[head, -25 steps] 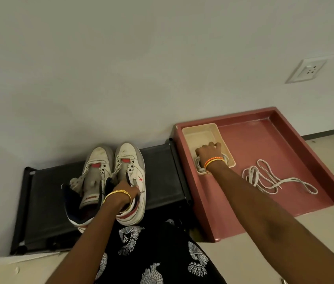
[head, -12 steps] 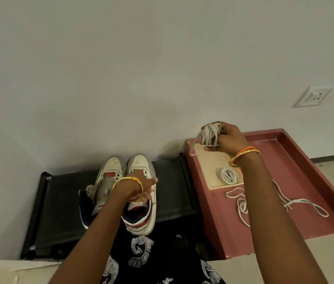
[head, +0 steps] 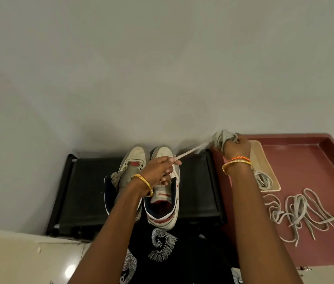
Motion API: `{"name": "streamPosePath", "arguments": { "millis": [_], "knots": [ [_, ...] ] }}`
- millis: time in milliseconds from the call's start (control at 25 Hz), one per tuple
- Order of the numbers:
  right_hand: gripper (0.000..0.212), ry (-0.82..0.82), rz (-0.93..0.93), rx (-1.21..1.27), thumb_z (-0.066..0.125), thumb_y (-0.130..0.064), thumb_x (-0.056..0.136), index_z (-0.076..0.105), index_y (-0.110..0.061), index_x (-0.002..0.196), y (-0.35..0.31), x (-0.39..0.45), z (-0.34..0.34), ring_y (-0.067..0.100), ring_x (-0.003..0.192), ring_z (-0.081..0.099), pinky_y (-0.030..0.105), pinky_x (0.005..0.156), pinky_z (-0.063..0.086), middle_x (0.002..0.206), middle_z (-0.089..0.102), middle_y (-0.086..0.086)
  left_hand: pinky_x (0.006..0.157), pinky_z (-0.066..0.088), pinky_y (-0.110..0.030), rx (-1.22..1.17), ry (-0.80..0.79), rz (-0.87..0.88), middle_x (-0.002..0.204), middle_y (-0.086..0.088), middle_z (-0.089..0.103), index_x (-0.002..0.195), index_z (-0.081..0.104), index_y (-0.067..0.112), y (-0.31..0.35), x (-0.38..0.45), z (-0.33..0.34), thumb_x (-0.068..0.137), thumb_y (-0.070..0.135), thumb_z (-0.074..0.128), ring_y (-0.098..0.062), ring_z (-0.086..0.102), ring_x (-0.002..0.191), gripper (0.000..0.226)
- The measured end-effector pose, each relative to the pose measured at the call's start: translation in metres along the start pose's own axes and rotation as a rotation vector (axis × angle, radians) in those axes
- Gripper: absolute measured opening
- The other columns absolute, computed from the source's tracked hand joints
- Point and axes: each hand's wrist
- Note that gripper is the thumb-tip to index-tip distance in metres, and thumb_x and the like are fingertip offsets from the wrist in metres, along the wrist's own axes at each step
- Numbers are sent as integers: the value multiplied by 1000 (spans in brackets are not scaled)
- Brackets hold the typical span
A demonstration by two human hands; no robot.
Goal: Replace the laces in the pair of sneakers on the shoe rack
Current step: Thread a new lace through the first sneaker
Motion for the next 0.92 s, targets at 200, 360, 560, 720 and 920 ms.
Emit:
{"name": "streamPosePath", "arguments": {
  "millis": [200, 360, 560, 720, 920],
  "knots": [
    [28, 13, 183, -300, 49, 8, 81, 67, -7, 96, 70, 27, 15, 25, 89, 56, 31, 85, 48, 93, 61, 9, 40, 46, -19, 160, 389, 57, 69, -6, 64, 102, 58, -4, 2, 26, -34, 94, 7, 54, -3, 45, 31, 15],
    [32, -58, -244, -362, 51, 9, 78, 69, -12, 94, 86, 3, 34, 15, 72, 60, 16, 68, 52, 92, 66, 5, 54, 48, -22, 444, 382, 168, 77, -13, 72, 86, 65, 3, -5, 48, -42, 90, 16, 62, 2, 51, 40, 13],
    [23, -775, -233, -335, 67, -21, 81, 67, -35, 99, 107, 0, 63, 16, 89, 66, 32, 79, 54, 93, 70, -6, 66, 53, -13, 491, 77, 118, 102, -21, 67, 109, 60, -3, -12, 64, -37, 94, -3, 46, -17, 66, 78, 21],
    [10, -717, -297, -341, 73, -20, 80, 75, -25, 88, 112, 19, 66, 28, 86, 66, 46, 81, 54, 87, 73, 2, 57, 54, -22, 353, 208, 125, 78, -14, 70, 91, 63, -2, -19, 74, -48, 87, 9, 64, -13, 68, 60, 12],
    [10, -764, -223, -334, 69, -5, 82, 73, -6, 91, 111, 26, 63, 10, 69, 66, 27, 71, 56, 75, 71, -1, 48, 45, -8, 397, 223, 155, 78, -4, 69, 95, 69, 3, -34, 80, -40, 89, 10, 61, 6, 61, 53, 11]
  ]
}}
Point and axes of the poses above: each hand's wrist, its own x-axis towards the middle knuckle, its own z-axis out of the palm, y = z × x
